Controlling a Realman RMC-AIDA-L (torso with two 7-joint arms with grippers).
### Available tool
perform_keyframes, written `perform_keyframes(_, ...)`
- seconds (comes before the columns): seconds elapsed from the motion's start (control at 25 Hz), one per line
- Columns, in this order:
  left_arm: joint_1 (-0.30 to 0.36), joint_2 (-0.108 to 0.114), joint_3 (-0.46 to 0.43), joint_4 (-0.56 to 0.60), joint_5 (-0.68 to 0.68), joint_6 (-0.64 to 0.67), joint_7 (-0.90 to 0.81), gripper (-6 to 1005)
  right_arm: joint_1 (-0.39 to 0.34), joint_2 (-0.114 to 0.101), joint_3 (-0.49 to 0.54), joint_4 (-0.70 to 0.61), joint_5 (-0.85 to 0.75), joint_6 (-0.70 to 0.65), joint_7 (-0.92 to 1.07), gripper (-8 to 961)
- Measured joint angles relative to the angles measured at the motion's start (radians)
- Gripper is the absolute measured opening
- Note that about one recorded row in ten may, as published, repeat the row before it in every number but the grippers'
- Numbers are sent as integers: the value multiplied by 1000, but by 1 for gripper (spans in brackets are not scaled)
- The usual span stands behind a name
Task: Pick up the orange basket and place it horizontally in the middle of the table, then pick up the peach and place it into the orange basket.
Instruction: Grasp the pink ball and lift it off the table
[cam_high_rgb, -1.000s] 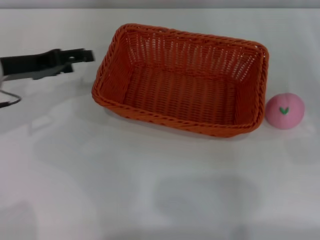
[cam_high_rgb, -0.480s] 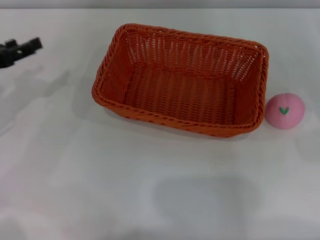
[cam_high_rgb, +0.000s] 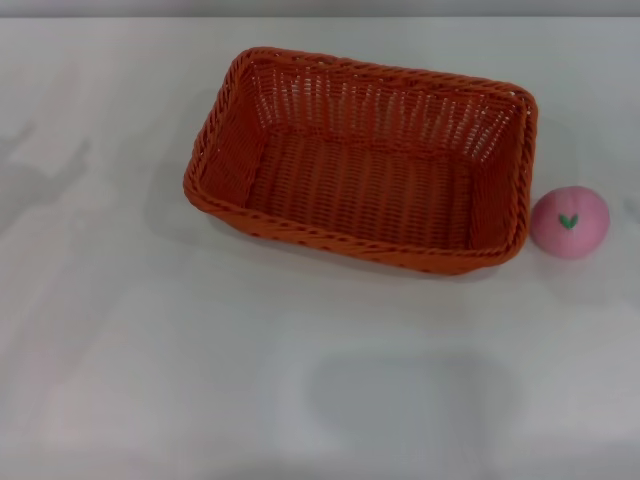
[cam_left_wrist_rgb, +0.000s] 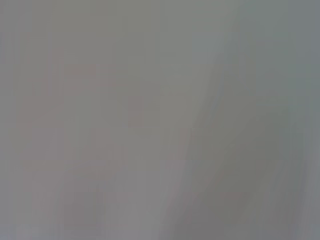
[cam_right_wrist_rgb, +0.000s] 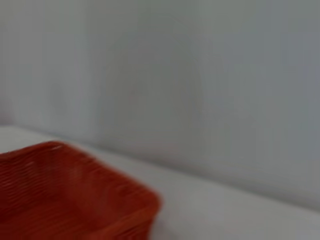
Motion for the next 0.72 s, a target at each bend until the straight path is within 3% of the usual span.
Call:
perform_keyframes(0.32,17,0,1,82,-91,-99,175,866,18,2,-190,53,-33,-92,24,686)
perform_keyframes(0.72,8,-1,1,117,-100,-118,226,865,60,2,-235,119,-83,-173,15,682)
